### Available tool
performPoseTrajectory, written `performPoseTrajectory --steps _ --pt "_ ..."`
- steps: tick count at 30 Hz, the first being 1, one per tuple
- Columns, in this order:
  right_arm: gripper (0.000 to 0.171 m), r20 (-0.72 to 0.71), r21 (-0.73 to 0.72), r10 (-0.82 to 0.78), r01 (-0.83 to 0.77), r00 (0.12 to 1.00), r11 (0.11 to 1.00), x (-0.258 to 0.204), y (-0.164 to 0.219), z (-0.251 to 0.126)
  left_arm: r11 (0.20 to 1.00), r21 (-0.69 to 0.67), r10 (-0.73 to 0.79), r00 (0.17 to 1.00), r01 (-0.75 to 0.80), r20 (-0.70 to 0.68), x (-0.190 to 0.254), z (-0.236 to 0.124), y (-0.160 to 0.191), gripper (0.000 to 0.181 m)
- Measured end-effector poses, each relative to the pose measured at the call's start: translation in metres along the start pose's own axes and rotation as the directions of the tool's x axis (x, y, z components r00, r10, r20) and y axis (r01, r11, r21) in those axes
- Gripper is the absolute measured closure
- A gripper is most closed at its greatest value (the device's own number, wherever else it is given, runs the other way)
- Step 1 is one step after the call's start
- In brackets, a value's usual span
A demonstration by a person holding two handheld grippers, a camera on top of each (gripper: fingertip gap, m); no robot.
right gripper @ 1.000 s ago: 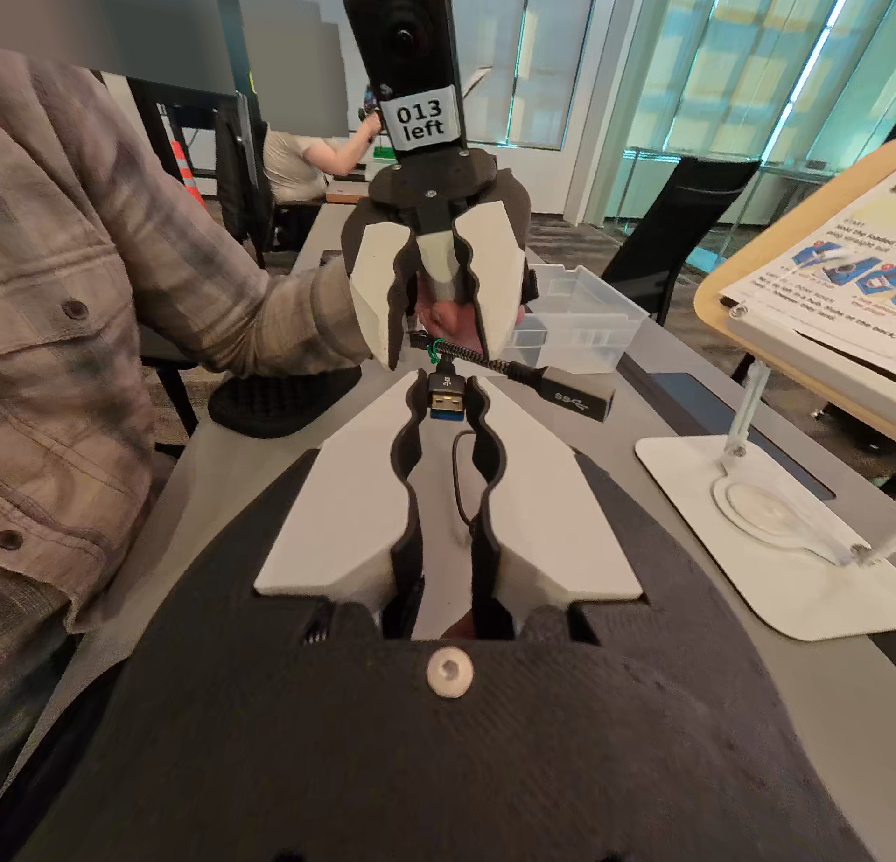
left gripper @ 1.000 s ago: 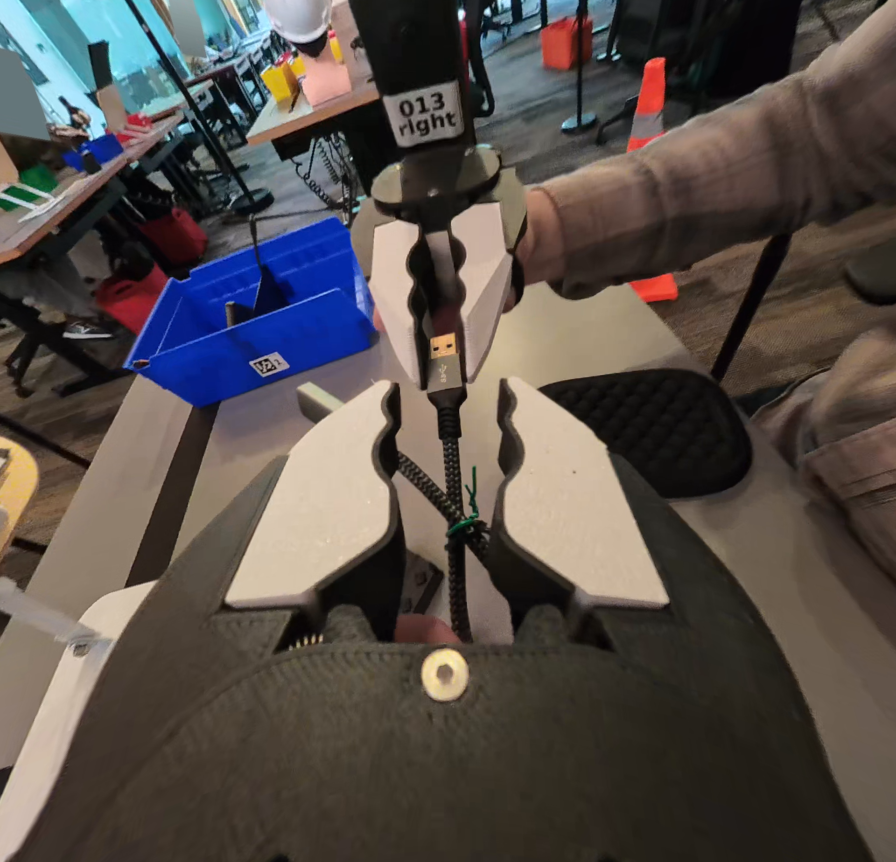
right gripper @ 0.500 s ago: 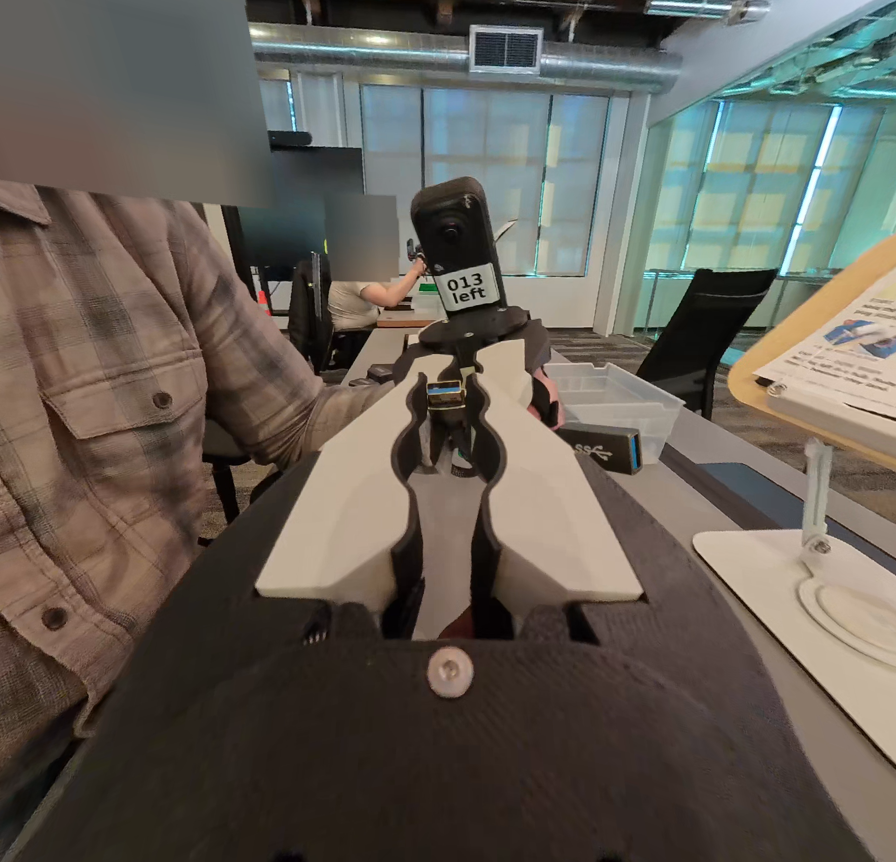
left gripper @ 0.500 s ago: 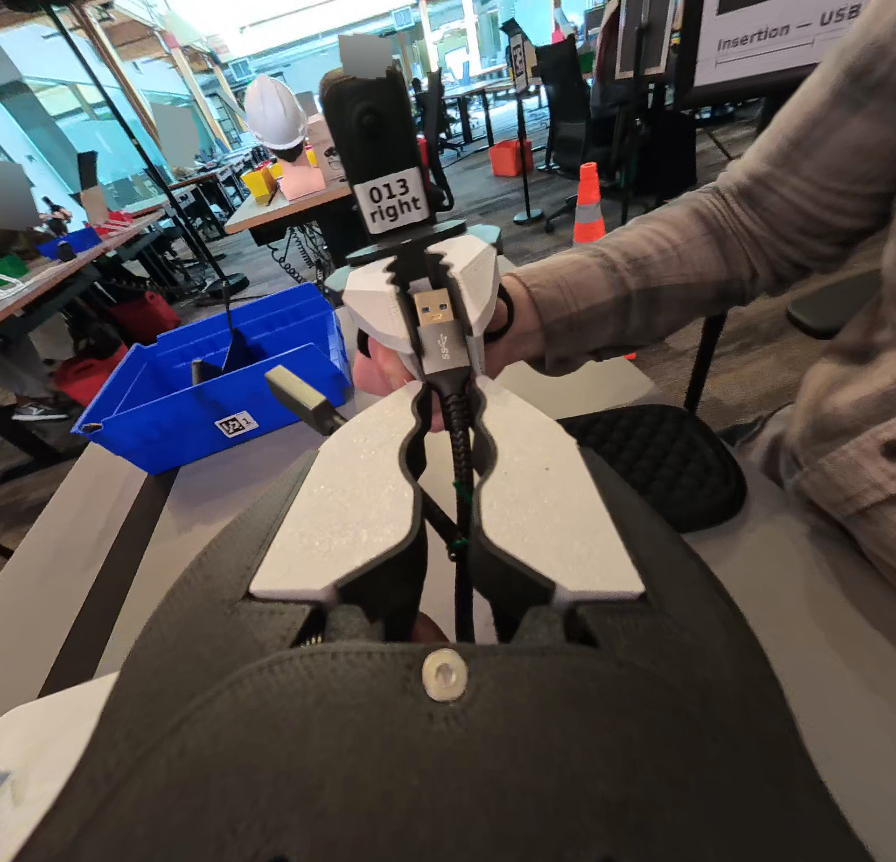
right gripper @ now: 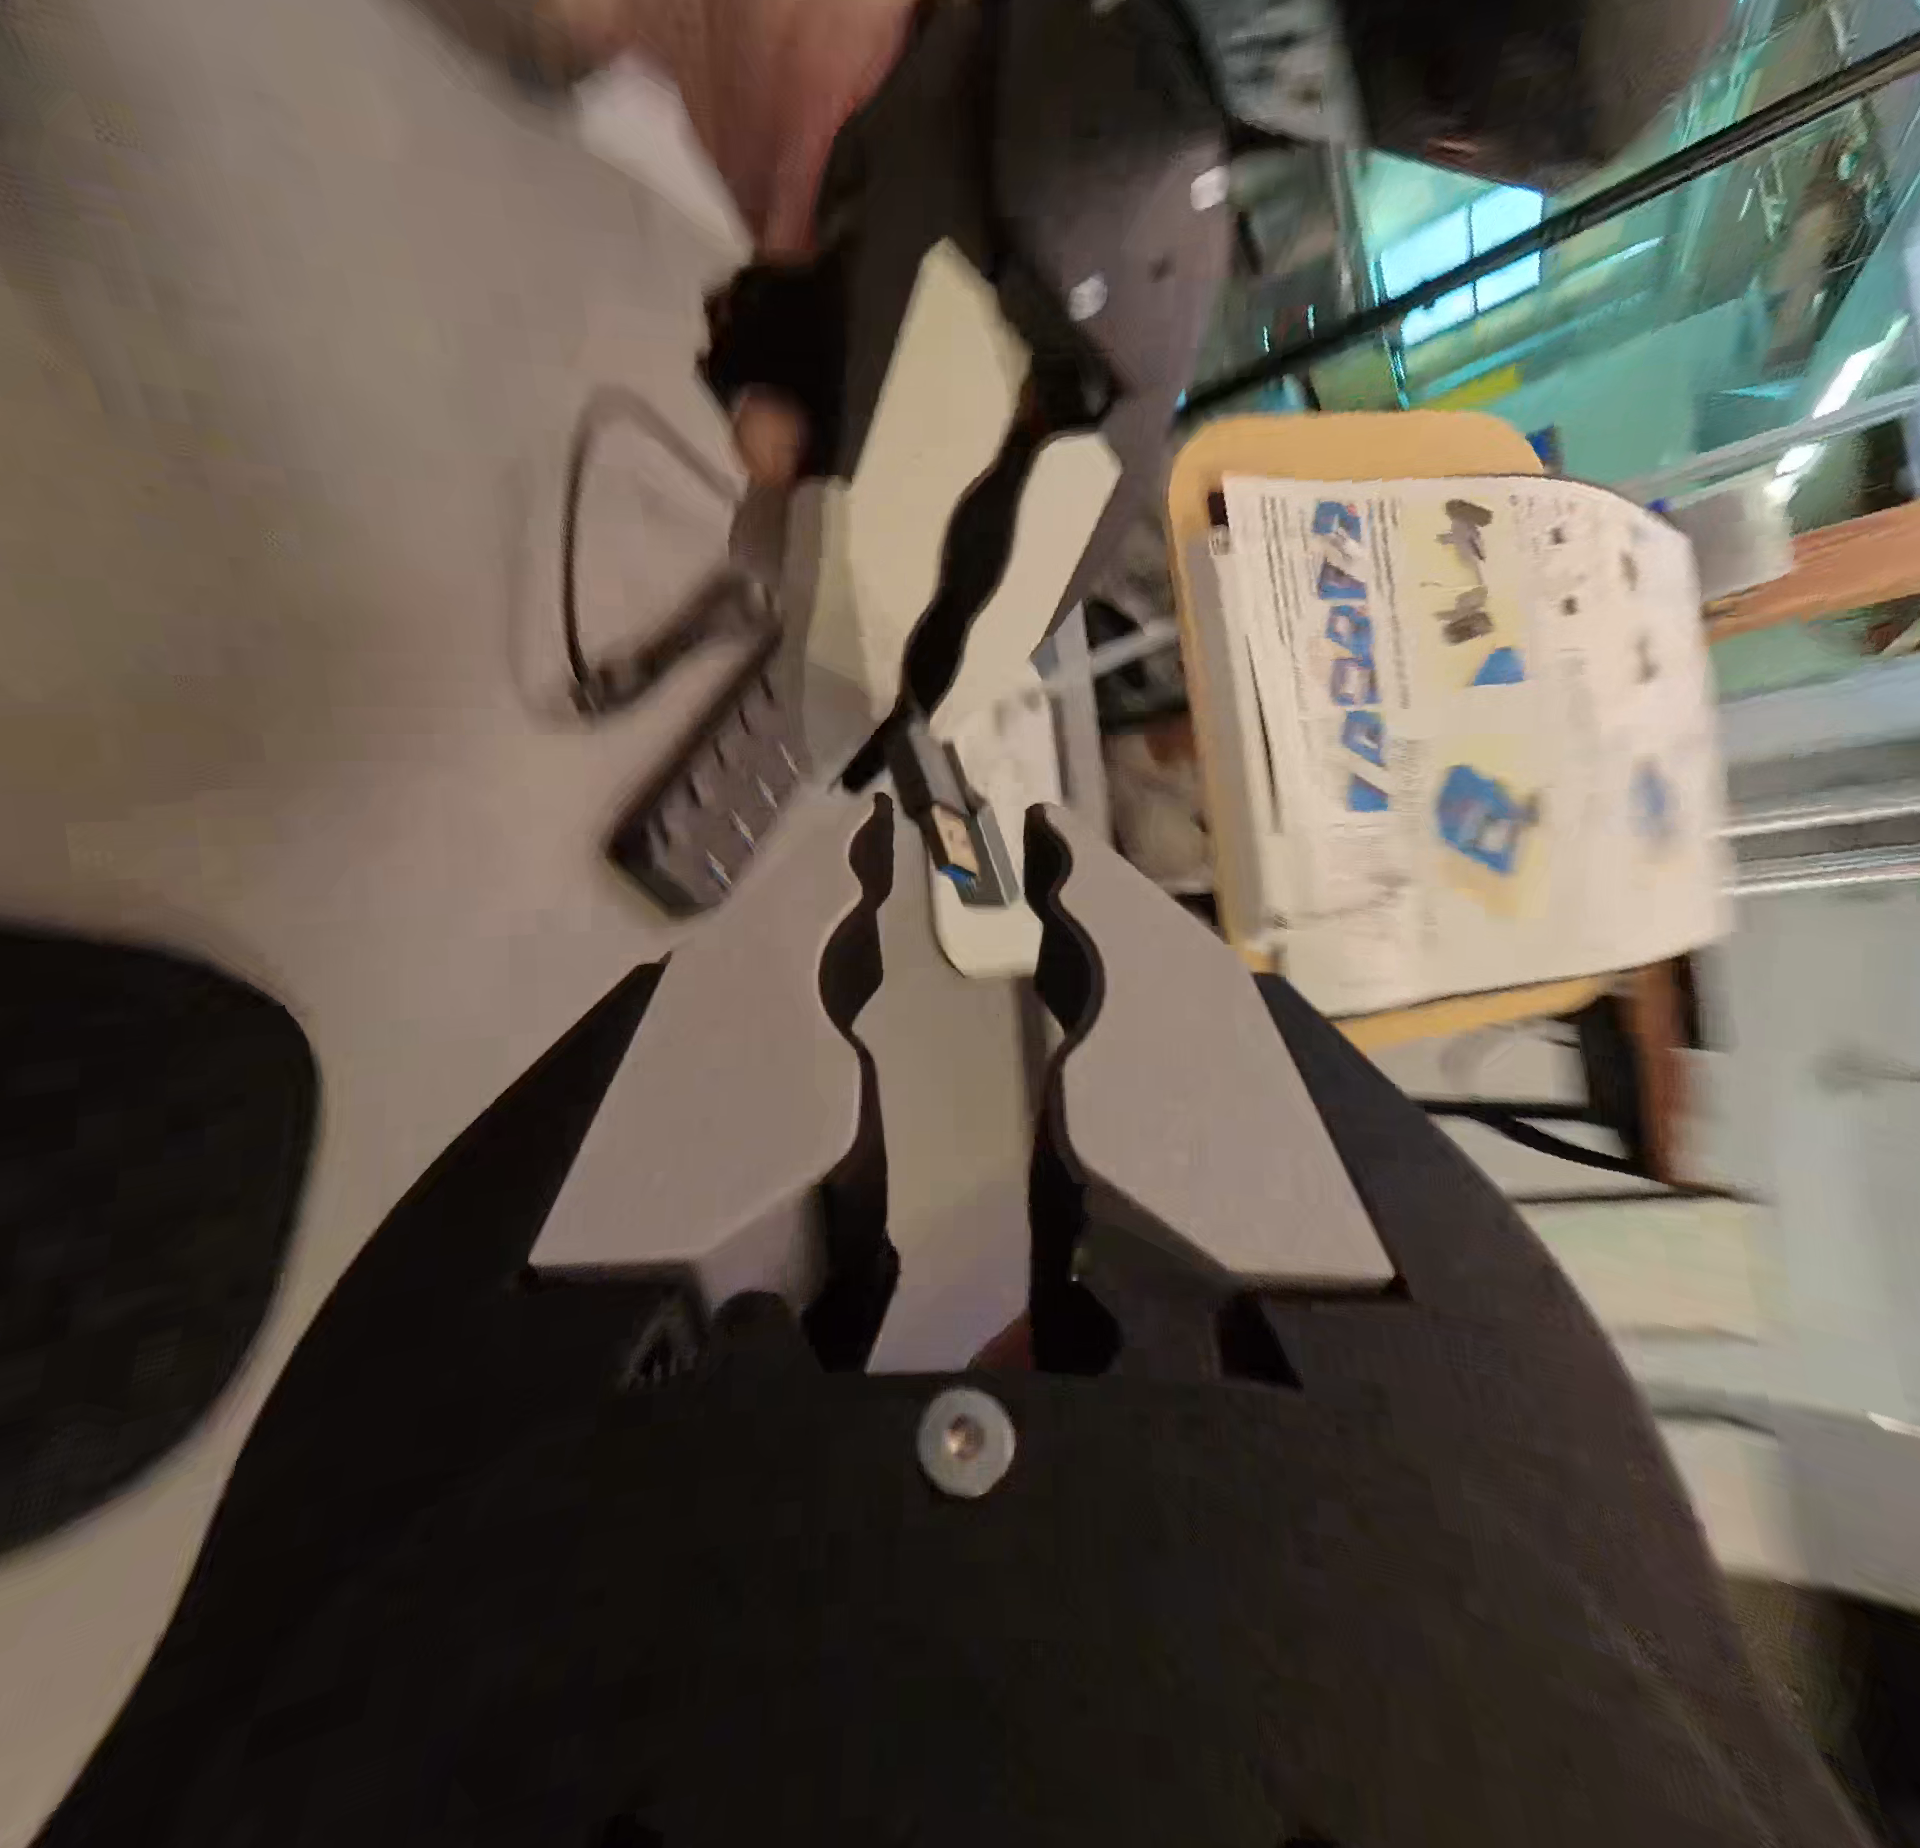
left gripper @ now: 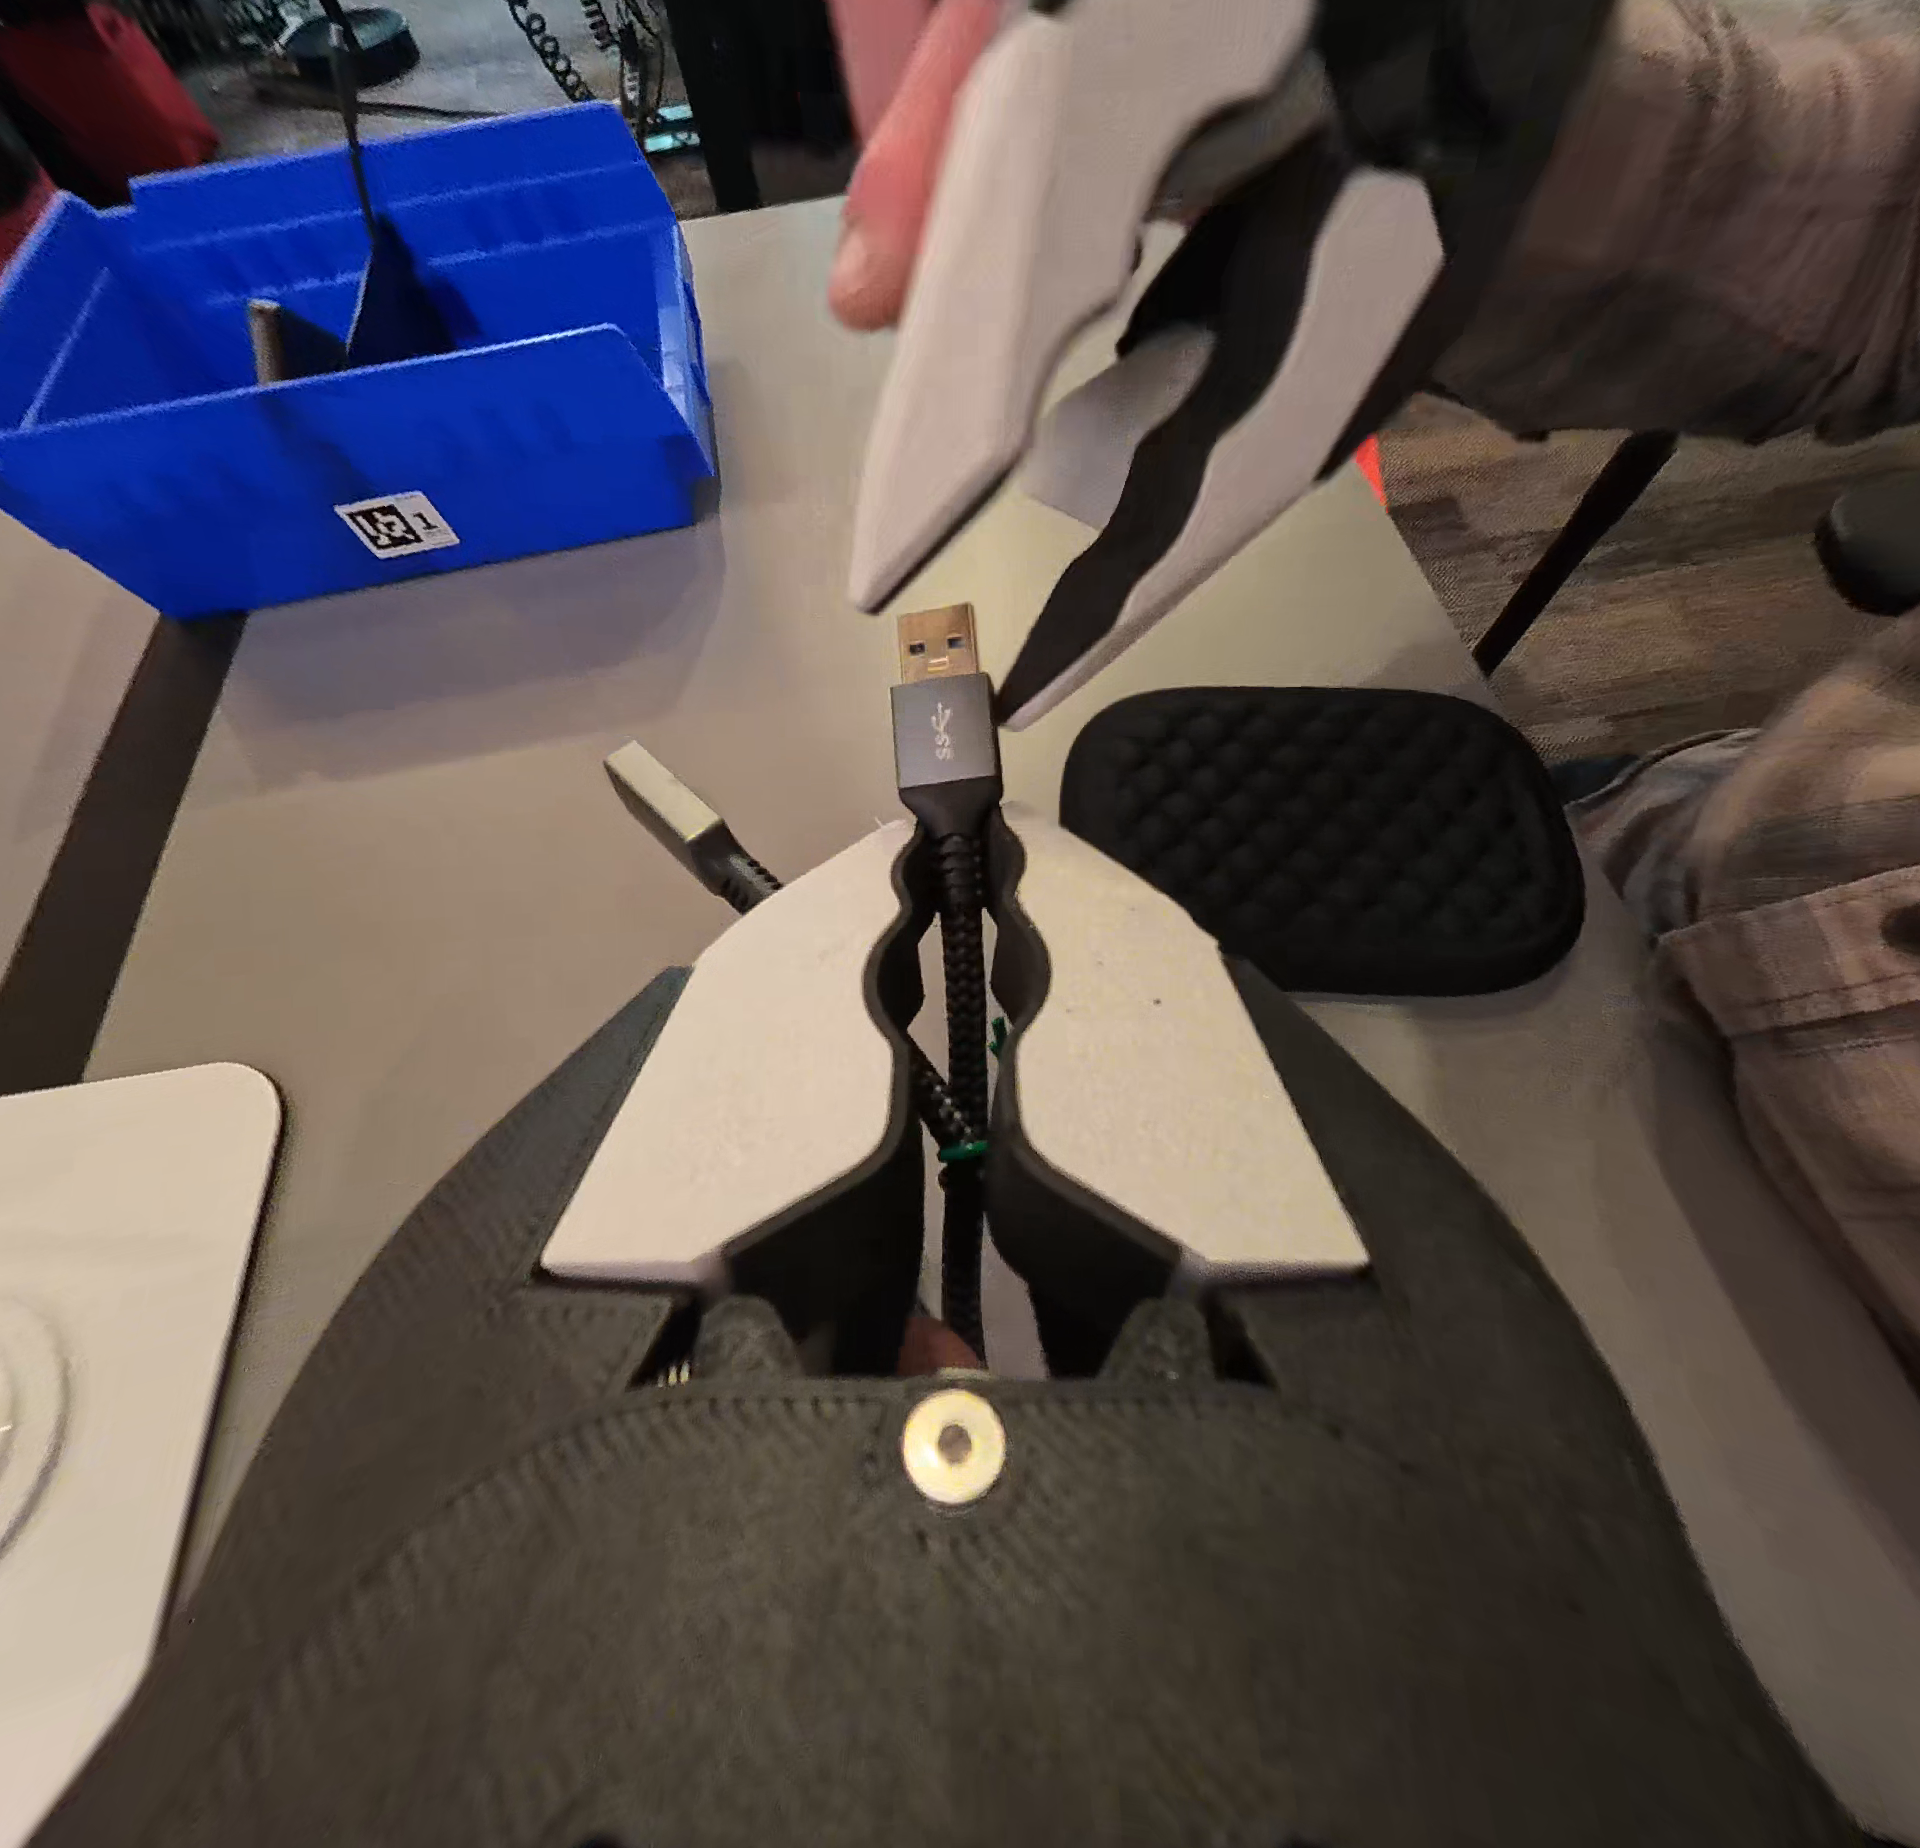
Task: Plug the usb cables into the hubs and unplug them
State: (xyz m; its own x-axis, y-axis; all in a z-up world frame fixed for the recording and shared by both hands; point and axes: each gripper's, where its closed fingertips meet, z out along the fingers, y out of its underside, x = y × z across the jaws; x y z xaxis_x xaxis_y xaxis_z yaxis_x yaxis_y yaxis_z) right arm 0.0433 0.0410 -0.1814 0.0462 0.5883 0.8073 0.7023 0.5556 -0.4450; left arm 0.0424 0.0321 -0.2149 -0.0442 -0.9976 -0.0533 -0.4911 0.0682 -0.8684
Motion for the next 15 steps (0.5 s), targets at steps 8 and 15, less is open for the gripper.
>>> performPoseTrajectory --steps 8,15 --pt "0.164 -0.139 -0.279 -0.461 0.412 0.876 0.868 -0.001 0.009 0.016 0.997 0.002 -0.073 0.997 0.073 -0.031 0.003 0.004 0.0 0.173" --pt "0.164 -0.295 -0.174 -0.218 0.172 0.93 0.97 0.02 0.002 0.006 0.968 0.234 -0.08 0.995 0.091 -0.055 0.0 -0.015 -0.033 0.165"
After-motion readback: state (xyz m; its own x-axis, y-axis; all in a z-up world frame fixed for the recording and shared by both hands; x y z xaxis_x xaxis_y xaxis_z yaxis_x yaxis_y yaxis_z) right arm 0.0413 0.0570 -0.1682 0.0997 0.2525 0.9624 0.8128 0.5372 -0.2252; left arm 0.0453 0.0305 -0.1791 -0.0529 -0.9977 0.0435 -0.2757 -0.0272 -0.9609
